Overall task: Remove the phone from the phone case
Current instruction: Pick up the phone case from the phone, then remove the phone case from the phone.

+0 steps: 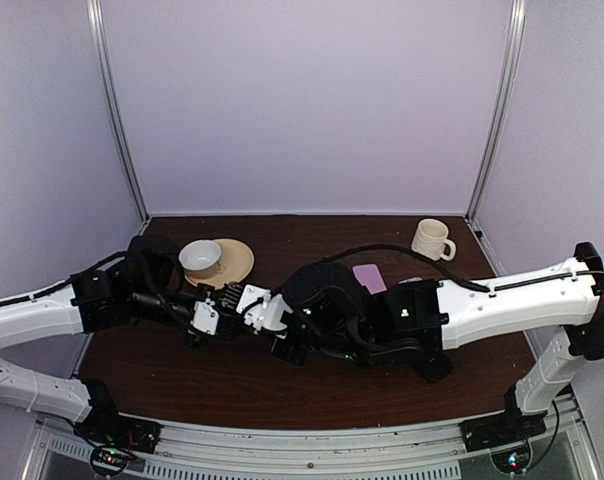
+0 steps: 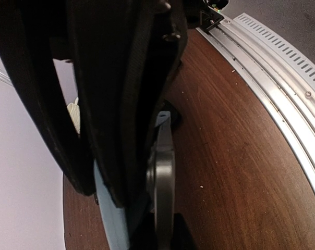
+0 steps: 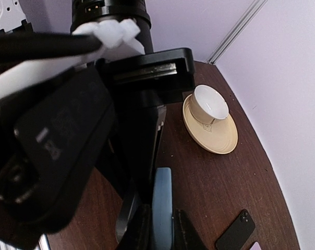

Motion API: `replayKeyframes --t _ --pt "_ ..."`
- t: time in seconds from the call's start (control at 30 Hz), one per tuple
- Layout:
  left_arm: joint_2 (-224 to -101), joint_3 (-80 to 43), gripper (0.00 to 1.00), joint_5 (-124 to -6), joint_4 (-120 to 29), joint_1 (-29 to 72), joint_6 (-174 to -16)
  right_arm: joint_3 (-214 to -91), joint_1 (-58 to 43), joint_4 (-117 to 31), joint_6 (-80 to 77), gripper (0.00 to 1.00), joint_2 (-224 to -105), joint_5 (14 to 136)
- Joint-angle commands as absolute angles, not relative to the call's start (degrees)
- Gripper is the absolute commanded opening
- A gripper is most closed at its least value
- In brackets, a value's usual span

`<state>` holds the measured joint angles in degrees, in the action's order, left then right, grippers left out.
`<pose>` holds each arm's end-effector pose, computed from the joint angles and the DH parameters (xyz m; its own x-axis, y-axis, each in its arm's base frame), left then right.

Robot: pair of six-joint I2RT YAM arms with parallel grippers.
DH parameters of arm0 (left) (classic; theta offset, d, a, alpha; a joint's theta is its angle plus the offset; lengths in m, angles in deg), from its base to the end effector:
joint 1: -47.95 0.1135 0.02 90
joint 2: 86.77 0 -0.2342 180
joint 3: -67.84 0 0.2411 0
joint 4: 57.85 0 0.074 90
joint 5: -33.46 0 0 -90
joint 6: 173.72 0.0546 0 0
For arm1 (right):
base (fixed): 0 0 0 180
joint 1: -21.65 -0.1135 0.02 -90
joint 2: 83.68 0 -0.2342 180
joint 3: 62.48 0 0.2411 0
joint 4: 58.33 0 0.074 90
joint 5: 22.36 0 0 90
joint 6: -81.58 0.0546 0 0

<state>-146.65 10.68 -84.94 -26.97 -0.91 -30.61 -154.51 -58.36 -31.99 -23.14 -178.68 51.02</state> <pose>0.1416 -0.2016 0.2371 0.5197 0.4744 -0.7105 0.8453 -0.1650 0.5082 0.0833 0.3827 0.2725 0.1467 -0.5709 -0.8078 -0.8925 0.2758 -0.3570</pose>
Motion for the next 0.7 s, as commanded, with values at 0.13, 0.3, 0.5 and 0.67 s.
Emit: replayKeyframes --t 0.13,0.3,0.5,0.67 --pt "-143.5 9.7 0.0 -87.7 -37.8 -1.3 -30.3 -152.0 -58.1 -26.1 -21.8 0.0 -177.6 49.7" --pt "-143.3 9.7 0.0 -85.9 -37.9 -1.3 -30.3 -151.0 -58.1 -26.6 -21.3 0.0 -176.3 49.5" --pt "-143.1 9.6 0.0 -82.9 -37.4 -1.3 -29.7 -148.4 -58.1 -27.0 -20.1 0.0 -174.5 48.7" --pt "-142.4 9.4 0.0 -80.6 -36.8 -1.1 -28.9 -146.1 -58.1 -27.3 -18.7 0.0 -172.8 48.1"
